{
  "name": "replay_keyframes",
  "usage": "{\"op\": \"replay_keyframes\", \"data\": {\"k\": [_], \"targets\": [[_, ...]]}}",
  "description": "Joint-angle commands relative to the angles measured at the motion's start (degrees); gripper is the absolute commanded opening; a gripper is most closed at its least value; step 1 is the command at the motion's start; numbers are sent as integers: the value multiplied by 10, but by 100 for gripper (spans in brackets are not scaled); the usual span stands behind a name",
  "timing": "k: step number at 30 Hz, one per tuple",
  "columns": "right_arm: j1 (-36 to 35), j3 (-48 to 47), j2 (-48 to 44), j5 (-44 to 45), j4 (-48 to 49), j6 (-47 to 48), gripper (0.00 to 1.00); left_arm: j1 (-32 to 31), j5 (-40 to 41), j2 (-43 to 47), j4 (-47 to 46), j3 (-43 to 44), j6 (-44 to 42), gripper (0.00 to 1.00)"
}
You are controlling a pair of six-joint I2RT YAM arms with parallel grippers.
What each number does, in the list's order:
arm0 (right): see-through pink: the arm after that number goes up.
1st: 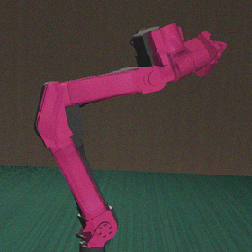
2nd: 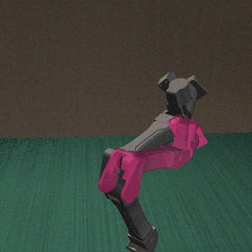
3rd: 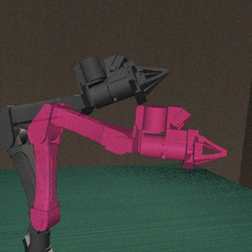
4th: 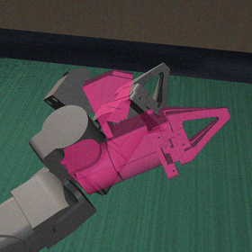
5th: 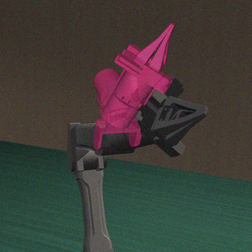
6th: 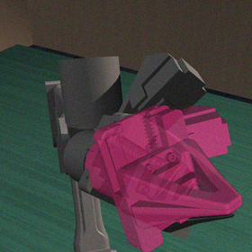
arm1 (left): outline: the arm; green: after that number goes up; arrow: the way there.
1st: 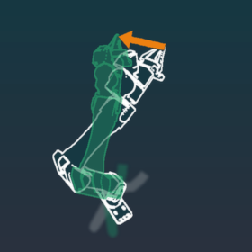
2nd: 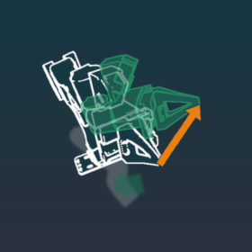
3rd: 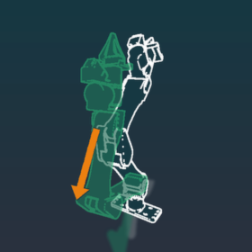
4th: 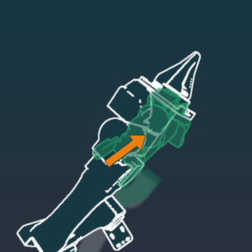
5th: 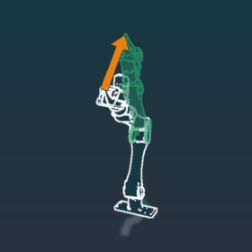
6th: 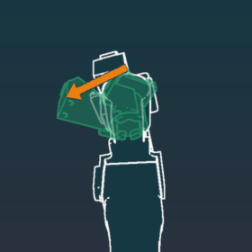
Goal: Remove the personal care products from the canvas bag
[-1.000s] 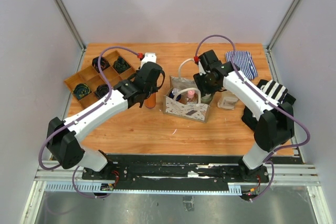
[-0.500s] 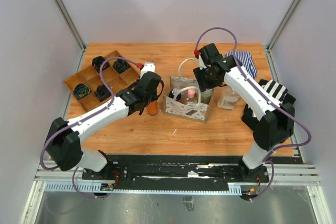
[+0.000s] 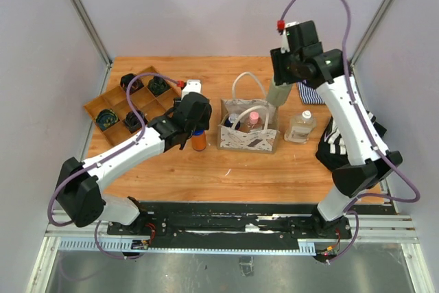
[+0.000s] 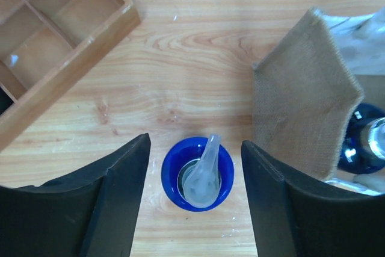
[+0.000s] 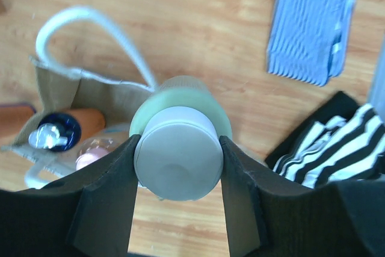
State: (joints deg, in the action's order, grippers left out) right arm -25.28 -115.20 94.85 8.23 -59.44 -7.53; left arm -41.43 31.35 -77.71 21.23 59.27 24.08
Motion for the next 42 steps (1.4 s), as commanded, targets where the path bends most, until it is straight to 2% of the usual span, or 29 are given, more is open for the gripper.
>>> {"op": "replay_keyframes", "data": {"k": [1, 9, 18, 24, 33, 35, 42], "targets": [[46, -81, -33, 62, 3, 9, 11, -1, 18, 20, 17, 104, -46, 67], [124, -91, -18, 18, 19, -1, 12, 0, -81, -16, -7, 233, -92, 70], [180, 73, -3, -25, 118, -9, 11, -1, -202, -193, 0, 360, -131, 70], [189, 130, 42, -44, 152, -8, 12, -1, -217, -269, 43, 383, -111, 69], [190, 144, 115, -72, 136, -15, 14, -1, -294, -256, 43, 348, -102, 70], [190, 147, 121, -77, 131, -16, 19, -2, -308, -255, 65, 356, -103, 70], [190, 165, 132, -86, 127, -10, 55, -11, -304, -232, 141, 351, -89, 69]]}}
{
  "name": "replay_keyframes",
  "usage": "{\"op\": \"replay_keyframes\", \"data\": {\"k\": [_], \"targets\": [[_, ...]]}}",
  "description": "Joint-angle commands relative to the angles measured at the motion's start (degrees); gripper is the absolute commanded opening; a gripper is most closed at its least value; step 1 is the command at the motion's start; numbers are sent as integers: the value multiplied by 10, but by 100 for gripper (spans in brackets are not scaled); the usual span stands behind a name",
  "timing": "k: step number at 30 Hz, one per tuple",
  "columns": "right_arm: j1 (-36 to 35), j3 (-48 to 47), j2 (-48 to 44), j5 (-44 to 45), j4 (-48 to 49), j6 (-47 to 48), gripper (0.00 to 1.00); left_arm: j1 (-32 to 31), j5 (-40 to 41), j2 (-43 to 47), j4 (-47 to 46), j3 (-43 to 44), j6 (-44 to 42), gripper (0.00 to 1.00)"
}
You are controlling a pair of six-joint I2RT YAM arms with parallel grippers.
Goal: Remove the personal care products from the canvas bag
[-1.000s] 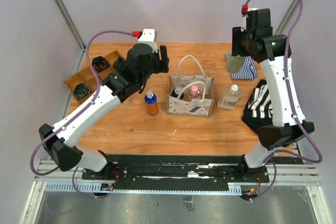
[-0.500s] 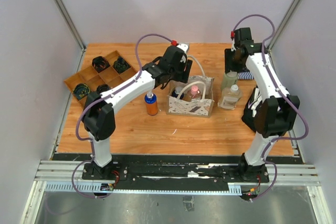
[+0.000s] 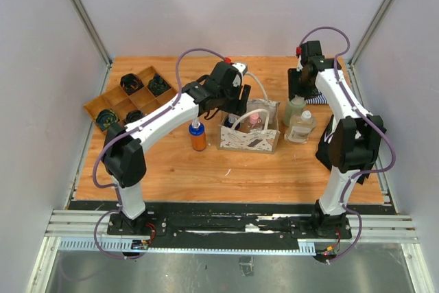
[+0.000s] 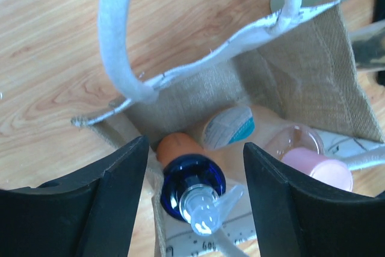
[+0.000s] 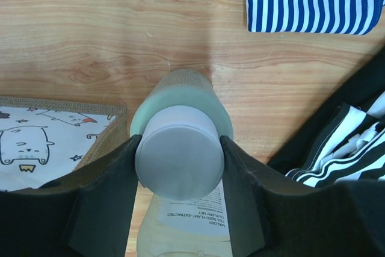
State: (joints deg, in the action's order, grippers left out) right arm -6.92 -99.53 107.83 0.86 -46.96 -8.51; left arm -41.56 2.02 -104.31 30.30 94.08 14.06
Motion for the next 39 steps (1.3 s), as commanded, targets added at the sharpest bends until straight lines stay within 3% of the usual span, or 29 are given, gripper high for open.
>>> {"op": "replay_keyframes", "data": {"k": [1, 6, 20, 34, 36, 39], "targets": [[7, 9, 3, -9, -1, -1, 63, -12, -2, 38, 60, -1, 14, 68], [6, 21, -1, 7, -4, -1, 88, -32, 11, 67, 82, -25, 23, 67], [5, 40, -28, 5, -4, -2, 92, -46, 57, 51, 90, -32, 25, 64], [5, 50, -39, 1, -3, -1, 93, -47, 53, 33, 28, -34, -10, 49], [5, 49, -39, 0, -2, -1, 94, -47, 52, 30, 29, -33, -11, 41], [5, 50, -39, 1, -3, -1, 94, -47, 45, 28, 38, -30, -8, 19]]}}
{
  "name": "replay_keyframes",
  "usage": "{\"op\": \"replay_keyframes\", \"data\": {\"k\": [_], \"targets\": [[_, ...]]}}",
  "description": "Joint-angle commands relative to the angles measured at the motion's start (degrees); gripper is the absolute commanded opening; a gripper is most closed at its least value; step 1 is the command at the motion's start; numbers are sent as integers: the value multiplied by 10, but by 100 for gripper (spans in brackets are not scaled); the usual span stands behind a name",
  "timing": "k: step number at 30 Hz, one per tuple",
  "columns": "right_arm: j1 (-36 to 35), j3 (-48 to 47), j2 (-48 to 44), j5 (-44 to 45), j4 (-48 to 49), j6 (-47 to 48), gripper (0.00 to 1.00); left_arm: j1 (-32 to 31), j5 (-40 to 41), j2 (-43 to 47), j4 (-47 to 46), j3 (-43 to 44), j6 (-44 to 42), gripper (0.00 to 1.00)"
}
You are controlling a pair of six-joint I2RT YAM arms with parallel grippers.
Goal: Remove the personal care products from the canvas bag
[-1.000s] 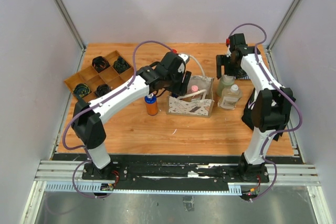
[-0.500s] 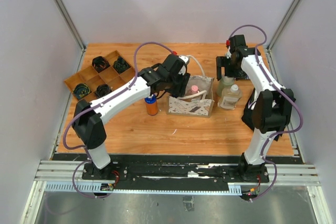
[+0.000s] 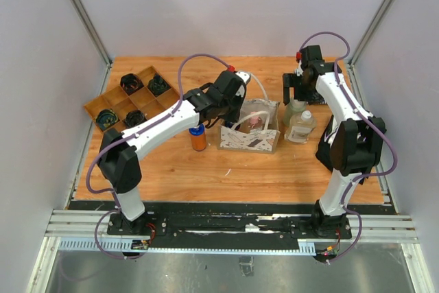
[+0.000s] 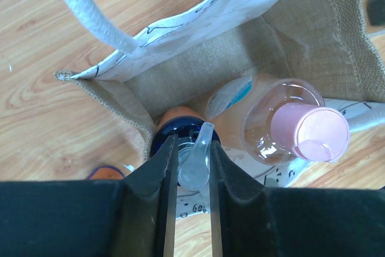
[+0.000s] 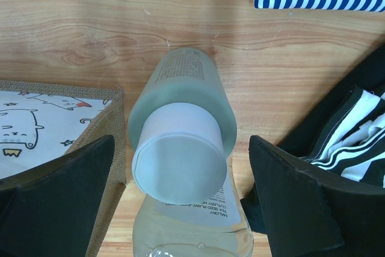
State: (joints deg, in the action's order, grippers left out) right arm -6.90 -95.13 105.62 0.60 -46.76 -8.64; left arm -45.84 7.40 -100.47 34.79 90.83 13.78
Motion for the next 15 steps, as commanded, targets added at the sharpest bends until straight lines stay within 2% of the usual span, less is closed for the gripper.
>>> {"op": "replay_keyframes", "data": {"k": [1, 4, 10, 15], "targets": [[5, 5, -17, 5, -4, 1, 94, -4, -10, -11, -5, 2, -5, 15], [5, 5, -16, 3, -4, 0, 94, -4, -5, -9, 6, 8, -4, 1], [5, 6, -18, 0, -4, -1, 95, -4, 16, -4, 34, 39, -2, 0], [5, 7, -20, 3, -4, -3, 95, -4, 53, -10, 76, 123, -6, 1]]}}
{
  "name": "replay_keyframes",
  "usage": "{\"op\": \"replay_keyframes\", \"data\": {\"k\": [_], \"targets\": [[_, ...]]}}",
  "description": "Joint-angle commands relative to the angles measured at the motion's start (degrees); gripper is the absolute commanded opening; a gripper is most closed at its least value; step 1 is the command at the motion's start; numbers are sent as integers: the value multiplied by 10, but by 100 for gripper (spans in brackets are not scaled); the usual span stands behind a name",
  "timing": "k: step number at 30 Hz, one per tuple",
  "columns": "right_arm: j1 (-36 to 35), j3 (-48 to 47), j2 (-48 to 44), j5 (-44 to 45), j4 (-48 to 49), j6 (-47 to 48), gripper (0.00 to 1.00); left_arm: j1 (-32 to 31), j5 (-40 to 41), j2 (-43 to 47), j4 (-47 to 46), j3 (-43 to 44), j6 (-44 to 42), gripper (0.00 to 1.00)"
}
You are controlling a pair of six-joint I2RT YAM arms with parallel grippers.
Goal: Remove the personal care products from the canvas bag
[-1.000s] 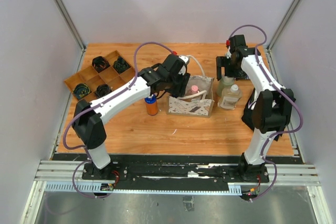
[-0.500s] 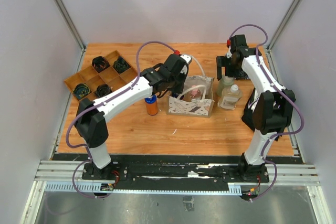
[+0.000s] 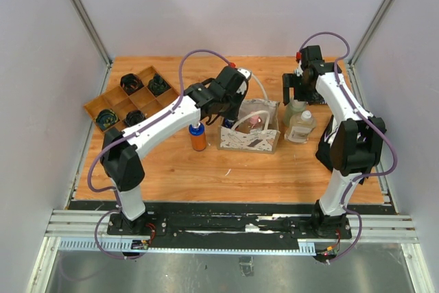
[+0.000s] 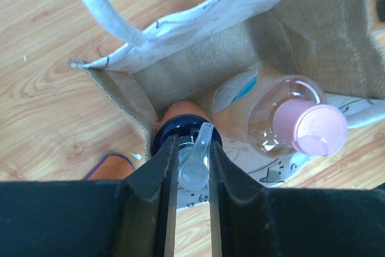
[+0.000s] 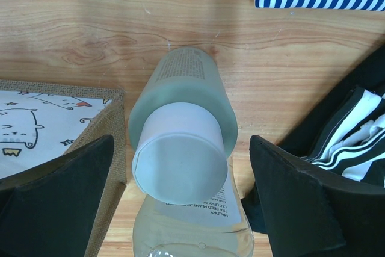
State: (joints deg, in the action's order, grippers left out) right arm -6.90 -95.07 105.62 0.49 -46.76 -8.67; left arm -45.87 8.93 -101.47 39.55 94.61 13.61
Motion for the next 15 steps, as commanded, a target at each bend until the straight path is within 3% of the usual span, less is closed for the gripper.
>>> {"op": "replay_keyframes", "data": {"k": [1, 8, 15], "targets": [[5, 7, -21, 5, -5, -3, 98, -4, 45, -2, 39, 105, -5, 1], [-17, 19, -79, 85, 2, 4, 99, -4, 94, -9, 91, 229, -9, 1], [-110, 8, -166, 171, 14, 34, 99, -3, 197, 1, 133, 346, -18, 1]]}}
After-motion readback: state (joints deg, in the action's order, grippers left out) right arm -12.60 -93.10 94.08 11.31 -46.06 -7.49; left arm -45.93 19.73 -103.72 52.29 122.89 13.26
